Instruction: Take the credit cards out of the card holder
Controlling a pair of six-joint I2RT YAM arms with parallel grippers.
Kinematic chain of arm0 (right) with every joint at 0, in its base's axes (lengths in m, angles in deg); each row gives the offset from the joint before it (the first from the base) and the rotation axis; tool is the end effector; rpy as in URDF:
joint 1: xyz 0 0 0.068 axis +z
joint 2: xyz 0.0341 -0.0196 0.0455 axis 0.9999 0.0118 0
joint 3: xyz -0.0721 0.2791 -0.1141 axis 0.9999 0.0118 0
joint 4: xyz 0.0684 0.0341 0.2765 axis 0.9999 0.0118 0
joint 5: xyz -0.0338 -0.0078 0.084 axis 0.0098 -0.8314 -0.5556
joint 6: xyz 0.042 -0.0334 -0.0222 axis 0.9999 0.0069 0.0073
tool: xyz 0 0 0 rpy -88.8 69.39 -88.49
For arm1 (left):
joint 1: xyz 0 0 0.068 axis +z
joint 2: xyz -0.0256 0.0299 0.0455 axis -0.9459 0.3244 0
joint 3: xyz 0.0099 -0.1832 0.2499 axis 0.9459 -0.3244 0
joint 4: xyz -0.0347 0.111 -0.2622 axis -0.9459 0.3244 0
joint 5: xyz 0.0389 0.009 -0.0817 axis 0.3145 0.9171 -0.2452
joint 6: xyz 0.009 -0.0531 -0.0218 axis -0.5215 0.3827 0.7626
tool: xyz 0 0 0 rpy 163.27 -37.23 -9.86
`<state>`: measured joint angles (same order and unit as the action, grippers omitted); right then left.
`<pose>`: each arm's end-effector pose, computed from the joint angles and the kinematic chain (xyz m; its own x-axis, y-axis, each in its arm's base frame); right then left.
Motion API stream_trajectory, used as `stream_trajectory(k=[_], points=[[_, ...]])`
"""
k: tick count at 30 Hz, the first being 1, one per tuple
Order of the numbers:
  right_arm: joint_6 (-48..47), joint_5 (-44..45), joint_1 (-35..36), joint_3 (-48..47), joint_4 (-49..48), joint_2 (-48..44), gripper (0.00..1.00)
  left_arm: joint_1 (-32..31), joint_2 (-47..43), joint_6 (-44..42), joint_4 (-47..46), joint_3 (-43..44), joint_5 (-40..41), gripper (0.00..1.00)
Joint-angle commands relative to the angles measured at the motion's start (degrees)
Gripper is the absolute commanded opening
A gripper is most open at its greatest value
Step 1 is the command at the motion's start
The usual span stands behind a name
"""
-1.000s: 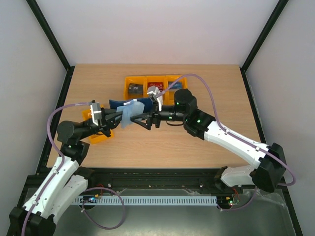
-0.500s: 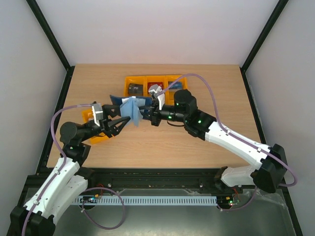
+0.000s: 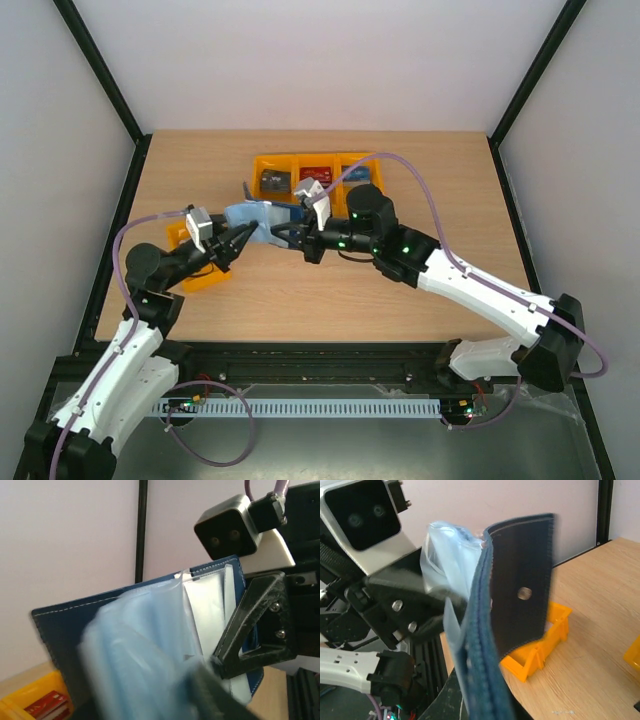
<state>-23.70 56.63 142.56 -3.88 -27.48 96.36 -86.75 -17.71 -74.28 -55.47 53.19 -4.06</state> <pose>0.1752 0.2722 0.4091 -0.2947 -0.1041 -0.9499 -0.9535 0.0968 0.2853 0.1441 -0.0694 0.3422 0.1564 -0.2325 -0.9599 0.8637 0.5037 0.0187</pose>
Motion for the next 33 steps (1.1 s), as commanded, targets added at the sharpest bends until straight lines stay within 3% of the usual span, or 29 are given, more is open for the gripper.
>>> stream_trajectory(k=[1,3,10,15,18,21,23,27,29,33], points=[[-2.53,-5.32,-2.44,4.04,-3.27,-5.51,0.02,1.82,-1.09,2.65,-2.62,-1.07,1.89,0.14],[-1.31,-7.07,-4.77,4.98,-2.60,-6.29,0.02,2.60,-1.65,3.61,-2.35,-1.22,1.26,0.03],[1.51,-7.82,-11.26,7.95,-0.59,-6.96,0.02,3.07,-2.89,5.21,-1.87,-1.98,-3.87,0.02],[3.79,-4.82,-14.37,8.63,1.47,-5.08,0.02,3.81,-4.50,7.95,-0.62,-3.39,-1.89,0.24],[6.75,1.76,-14.82,7.73,5.69,-1.70,0.02,5.97,-6.20,12.26,0.18,-5.01,3.60,0.37],[9.09,9.24,-14.84,4.64,15.16,4.60,0.02,9.34,-8.31,16.20,1.99,-6.87,11.34,0.40],[10.57,8.03,-14.43,3.02,17.33,8.67,0.02,10.95,-9.10,17.09,4.76,-7.84,15.85,0.40],[16.35,-0.67,-9.03,3.61,8.38,13.69,0.02,12.61,-10.57,18.24,9.08,-9.52,20.07,0.45],[20.06,-9.14,-6.40,3.17,1.77,16.77,0.02,13.24,-11.04,19.33,9.13,-10.40,20.89,0.47],[31.77,-17.32,-5.76,6.69,-13.76,20.18,0.02,14.25,-11.32,20.68,9.33,-11.48,21.80,0.48]])
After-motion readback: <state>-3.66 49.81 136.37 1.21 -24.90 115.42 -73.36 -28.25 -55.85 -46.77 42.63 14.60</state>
